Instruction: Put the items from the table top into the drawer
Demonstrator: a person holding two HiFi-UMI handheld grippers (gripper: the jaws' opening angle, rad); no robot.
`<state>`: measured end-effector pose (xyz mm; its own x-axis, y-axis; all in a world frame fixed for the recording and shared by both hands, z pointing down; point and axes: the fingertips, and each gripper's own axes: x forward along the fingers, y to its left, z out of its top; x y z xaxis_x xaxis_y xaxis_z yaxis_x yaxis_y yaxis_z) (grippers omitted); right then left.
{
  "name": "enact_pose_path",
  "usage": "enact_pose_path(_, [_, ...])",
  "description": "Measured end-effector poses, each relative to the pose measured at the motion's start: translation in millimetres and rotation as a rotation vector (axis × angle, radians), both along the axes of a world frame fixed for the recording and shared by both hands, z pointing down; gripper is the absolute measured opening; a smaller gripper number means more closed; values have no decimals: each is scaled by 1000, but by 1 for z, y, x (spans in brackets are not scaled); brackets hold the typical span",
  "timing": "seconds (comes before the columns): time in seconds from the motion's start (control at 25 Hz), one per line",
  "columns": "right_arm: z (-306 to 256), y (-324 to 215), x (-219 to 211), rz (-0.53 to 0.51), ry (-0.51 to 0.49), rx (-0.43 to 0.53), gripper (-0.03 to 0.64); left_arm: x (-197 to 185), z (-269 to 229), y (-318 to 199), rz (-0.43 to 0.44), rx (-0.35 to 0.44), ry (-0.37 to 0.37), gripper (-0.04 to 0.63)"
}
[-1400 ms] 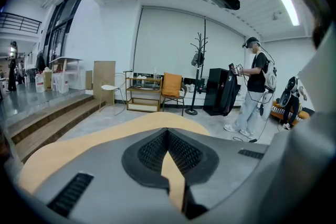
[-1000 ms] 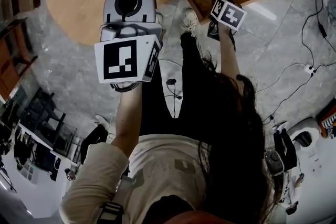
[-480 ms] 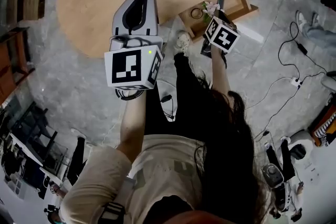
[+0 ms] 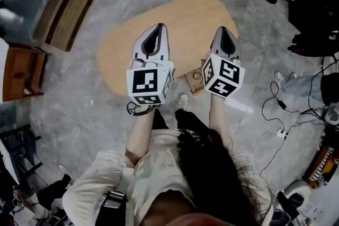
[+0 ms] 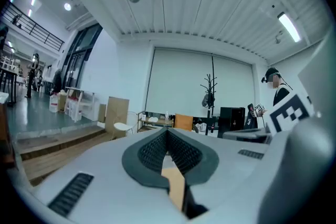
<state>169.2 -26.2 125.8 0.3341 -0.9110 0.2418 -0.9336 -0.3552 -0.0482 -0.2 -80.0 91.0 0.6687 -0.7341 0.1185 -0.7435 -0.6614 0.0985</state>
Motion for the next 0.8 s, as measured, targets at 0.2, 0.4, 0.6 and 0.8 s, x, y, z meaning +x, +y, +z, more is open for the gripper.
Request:
enact_pose_path(0.2, [-106, 23, -86, -189, 100, 94, 5, -36, -82, 15, 3, 137, -16, 6])
enact_pose_path(0.4, [-119, 17, -118, -269, 91, 141, 5, -56, -99, 15, -14, 171, -4, 6])
enact_pose_path(0.6, [-120, 26, -121, -282, 91, 155, 5, -59, -100, 34, -15, 173, 2, 6])
enact_pose_path(0.8, [-124, 38, -113, -272, 94, 171, 5, -50, -103, 44, -1, 190, 7, 6])
